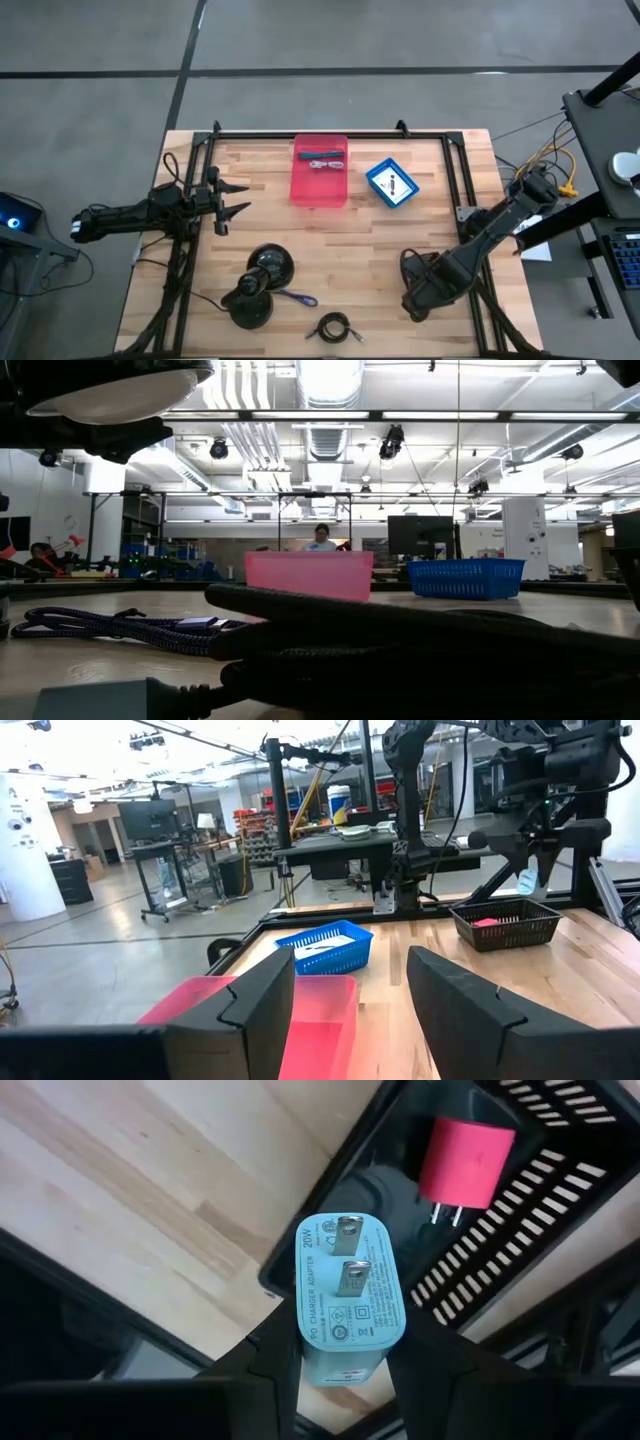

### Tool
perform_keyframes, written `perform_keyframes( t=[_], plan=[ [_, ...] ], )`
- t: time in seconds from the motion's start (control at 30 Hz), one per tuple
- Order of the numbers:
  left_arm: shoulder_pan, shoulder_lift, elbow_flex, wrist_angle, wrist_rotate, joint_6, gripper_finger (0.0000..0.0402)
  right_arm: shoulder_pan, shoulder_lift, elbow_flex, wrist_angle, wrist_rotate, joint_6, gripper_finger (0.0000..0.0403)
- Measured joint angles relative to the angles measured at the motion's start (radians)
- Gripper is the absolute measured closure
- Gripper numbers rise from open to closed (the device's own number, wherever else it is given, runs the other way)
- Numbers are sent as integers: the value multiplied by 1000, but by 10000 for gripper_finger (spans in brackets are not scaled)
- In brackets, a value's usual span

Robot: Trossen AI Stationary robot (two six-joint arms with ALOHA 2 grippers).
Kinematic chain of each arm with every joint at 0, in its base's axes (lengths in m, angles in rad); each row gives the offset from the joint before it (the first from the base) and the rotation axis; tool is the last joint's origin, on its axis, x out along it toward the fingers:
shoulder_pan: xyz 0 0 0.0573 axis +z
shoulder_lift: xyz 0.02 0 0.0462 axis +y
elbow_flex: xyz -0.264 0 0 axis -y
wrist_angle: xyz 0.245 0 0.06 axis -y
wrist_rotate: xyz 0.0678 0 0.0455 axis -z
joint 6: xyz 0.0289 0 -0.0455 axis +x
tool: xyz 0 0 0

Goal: Pick and place items into bin
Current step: Put the white charger adapter into the black bin, then put the black charger cable into the pink bin

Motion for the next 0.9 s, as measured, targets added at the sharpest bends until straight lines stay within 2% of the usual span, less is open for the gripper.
perform_keyframes(
  t=[0.27, 0.63, 0.9],
  plan=[
    [0, 1, 0, -1, 0, 0, 222, 3, 0, -71, 4, -7, -1, 295],
    [0, 1, 0, -1, 0, 0, 222, 3, 0, -95, 37, -11, 1, 232],
    [0, 2, 0, -1, 0, 0, 222, 2, 0, -95, 37, 2, -30, 228]
  ],
)
